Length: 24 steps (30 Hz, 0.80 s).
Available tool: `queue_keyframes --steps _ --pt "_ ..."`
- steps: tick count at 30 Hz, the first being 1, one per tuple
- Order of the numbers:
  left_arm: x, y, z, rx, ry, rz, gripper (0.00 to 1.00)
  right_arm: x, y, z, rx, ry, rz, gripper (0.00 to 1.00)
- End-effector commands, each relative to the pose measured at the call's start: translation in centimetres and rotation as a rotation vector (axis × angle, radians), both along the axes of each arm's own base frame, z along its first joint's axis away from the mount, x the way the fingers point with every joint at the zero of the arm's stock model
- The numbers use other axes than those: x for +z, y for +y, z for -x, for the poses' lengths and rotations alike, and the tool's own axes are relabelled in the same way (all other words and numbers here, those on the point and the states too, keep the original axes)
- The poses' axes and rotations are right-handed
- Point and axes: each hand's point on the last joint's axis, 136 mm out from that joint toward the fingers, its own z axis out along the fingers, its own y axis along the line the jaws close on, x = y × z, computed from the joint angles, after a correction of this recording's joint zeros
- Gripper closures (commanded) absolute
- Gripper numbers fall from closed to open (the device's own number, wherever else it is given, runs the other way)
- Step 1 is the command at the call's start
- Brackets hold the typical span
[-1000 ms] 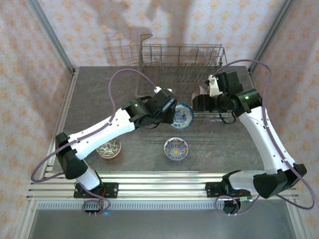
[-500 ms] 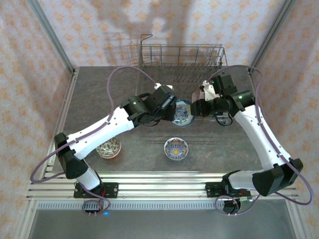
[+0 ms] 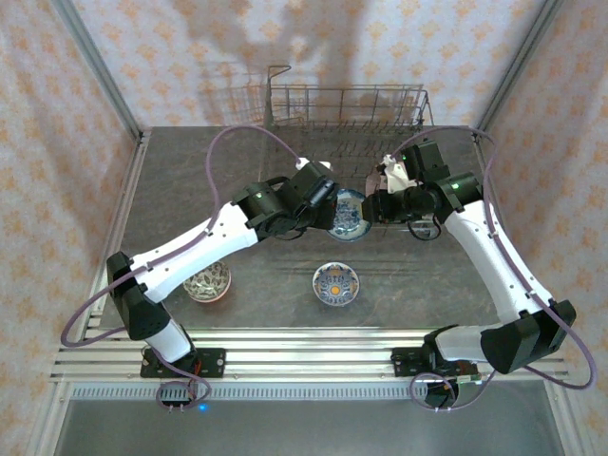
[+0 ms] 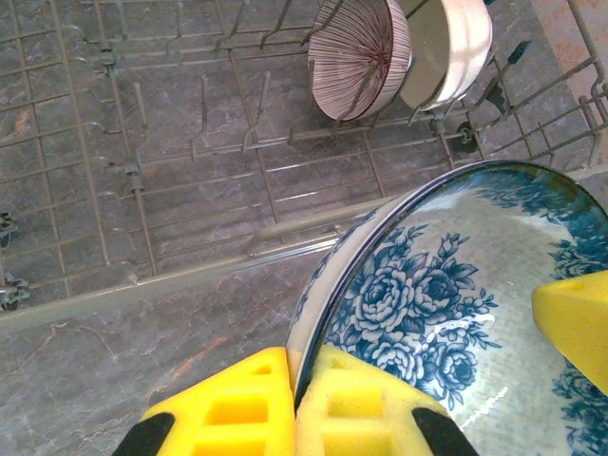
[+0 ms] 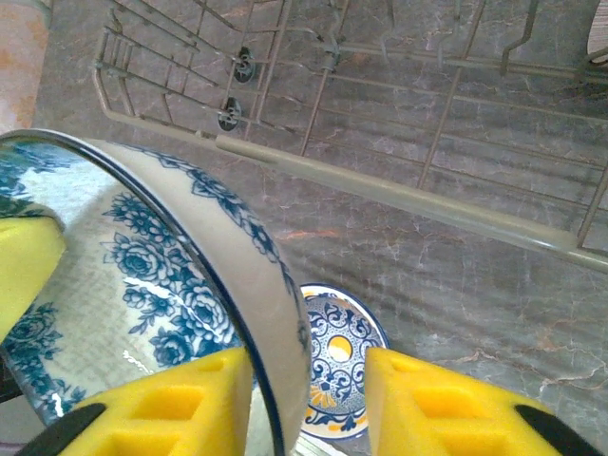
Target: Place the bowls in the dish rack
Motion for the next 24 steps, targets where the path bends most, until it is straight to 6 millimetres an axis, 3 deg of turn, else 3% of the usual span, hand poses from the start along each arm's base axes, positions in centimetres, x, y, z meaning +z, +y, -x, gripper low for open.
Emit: queue_keyframes --steps 1,11,17,20,24 --pt "2.4 -0.9 -1.2 0.01 -0.062 0.063 1.0 -0.1 0.4 -0.1 0.01 0.002 -0.019 0.77" --pt "2.2 -1.8 -0.8 -0.015 -0.026 0.08 0.99 0.3 -0.4 -0.6 -0.052 -0.006 0.018 0.96" --pt "3.0 0.0 -1.0 0.031 -0.049 0.061 0.55 1.5 -1.0 -2.1 -0.15 -0.041 0.015 1.0" --pt "4.0 1.4 -1.7 0.049 -0.064 0.075 0.45 2.1 -1.6 -3.6 -0.214 -0.08 0.037 1.0" --pt "5.4 4.1 -3.3 0.079 -0.08 0.09 0.38 2.9 -2.7 -6.3 -0.323 -0.119 0.088 1.0"
